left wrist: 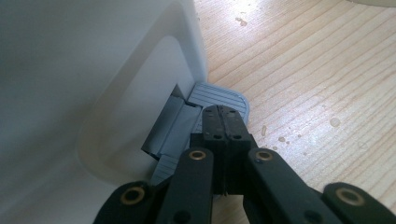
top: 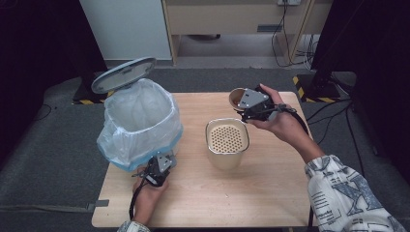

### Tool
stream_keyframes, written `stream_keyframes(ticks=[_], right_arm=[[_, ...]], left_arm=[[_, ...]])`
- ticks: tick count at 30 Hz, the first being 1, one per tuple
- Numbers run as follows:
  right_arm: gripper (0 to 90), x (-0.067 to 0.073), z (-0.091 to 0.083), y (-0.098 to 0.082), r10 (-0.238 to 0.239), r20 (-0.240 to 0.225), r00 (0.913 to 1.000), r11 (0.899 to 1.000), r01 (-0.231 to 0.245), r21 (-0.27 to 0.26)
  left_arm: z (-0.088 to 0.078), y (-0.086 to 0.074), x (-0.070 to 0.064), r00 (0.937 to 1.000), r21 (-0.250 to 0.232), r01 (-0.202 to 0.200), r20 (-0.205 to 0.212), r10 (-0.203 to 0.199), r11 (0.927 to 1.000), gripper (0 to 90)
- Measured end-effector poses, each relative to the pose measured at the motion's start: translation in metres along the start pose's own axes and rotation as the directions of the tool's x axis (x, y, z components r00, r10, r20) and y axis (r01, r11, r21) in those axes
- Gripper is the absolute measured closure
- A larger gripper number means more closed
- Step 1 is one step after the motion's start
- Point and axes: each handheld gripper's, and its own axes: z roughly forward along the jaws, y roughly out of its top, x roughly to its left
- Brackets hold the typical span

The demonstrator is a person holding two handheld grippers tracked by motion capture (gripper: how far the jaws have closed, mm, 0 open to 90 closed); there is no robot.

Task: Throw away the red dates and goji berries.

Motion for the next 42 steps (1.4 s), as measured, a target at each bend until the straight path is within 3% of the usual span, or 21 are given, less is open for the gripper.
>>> stream_keyframes(ticks=[5,22,34,37,40,42], right_arm=[[33.4,0.000,0.001,0.002,-0.051,0.021,0.9985,0.999,0.051,0.018],[33.4,-0.005,-0.007,0.013,-0.099,0.045,0.9941,0.995,0.098,0.025],[33.5,-0.009,-0.016,0.021,-0.173,0.074,0.9822,0.984,0.169,0.057],[33.5,-0.006,-0.015,0.024,-0.219,0.083,0.9721,0.974,0.213,0.079],[33.5,-0.005,-0.015,0.026,-0.230,0.074,0.9704,0.971,0.224,0.080],[33.5,-0.005,-0.015,0.026,-0.249,0.084,0.9648,0.966,0.242,0.091]], left_arm=[[0.000,0.000,0.000,1.0000,0.000,0.002,0.002,-0.002,1.0000,89.7],[0.000,0.000,0.000,1.0000,-0.003,0.004,0.001,-0.004,1.0000,89.7],[0.000,0.000,0.000,1.0000,-0.002,0.004,0.000,-0.004,1.0000,89.7],[0.000,0.000,0.000,1.0000,-0.002,0.003,0.000,-0.003,1.0000,89.7],[0.000,0.000,0.000,1.0000,-0.002,0.002,-0.001,-0.002,1.0000,89.7],[0.000,0.000,0.000,1.0000,-0.001,-0.001,-0.003,0.001,1.0000,89.7]])
